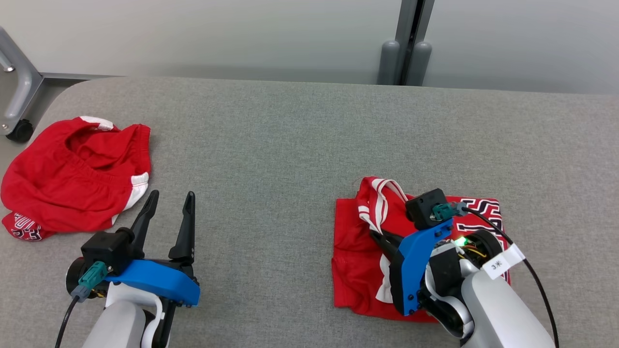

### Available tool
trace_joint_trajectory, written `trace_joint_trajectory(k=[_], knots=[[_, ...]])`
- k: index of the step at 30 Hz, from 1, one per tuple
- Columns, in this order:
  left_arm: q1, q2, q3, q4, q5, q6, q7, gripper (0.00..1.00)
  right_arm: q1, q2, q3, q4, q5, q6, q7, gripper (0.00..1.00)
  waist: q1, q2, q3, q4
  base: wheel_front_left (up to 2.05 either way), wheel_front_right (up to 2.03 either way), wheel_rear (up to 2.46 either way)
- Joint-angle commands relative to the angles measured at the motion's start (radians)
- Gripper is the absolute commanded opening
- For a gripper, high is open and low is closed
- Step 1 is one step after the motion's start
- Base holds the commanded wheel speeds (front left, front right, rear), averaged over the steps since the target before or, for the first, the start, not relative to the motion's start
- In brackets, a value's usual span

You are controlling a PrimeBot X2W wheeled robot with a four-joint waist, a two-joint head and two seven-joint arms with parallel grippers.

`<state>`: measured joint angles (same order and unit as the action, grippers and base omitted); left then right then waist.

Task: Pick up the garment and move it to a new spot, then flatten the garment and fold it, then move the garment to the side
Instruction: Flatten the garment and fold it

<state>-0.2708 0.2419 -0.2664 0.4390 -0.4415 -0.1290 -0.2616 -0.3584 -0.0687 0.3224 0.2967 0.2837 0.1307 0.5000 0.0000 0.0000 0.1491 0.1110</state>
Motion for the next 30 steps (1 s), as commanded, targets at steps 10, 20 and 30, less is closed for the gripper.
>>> trace_joint_trajectory(k=[10,20,30], knots=[[-0.014,-0.004,0.006,0.001,-0.003,-0.002,-0.005,1.0,-0.054,0.015,0.041,0.069,0.073,0.0,-0.051,1.0,0.0,0.0,0.002,0.004,0.0,0.0,0.0],[0.011,0.006,0.024,-0.007,0.002,-0.002,-0.005,1.0,0.016,-0.049,-0.03,-0.226,0.195,0.0,-0.097,1.0,0.0,0.0,-0.011,-0.024,0.0,0.0,0.0],[0.026,0.003,0.033,-0.011,0.005,-0.002,-0.005,1.0,0.168,-0.085,-0.301,-0.368,0.034,0.0,-0.18,1.0,0.0,0.0,-0.028,-0.044,0.0,0.0,0.0]])
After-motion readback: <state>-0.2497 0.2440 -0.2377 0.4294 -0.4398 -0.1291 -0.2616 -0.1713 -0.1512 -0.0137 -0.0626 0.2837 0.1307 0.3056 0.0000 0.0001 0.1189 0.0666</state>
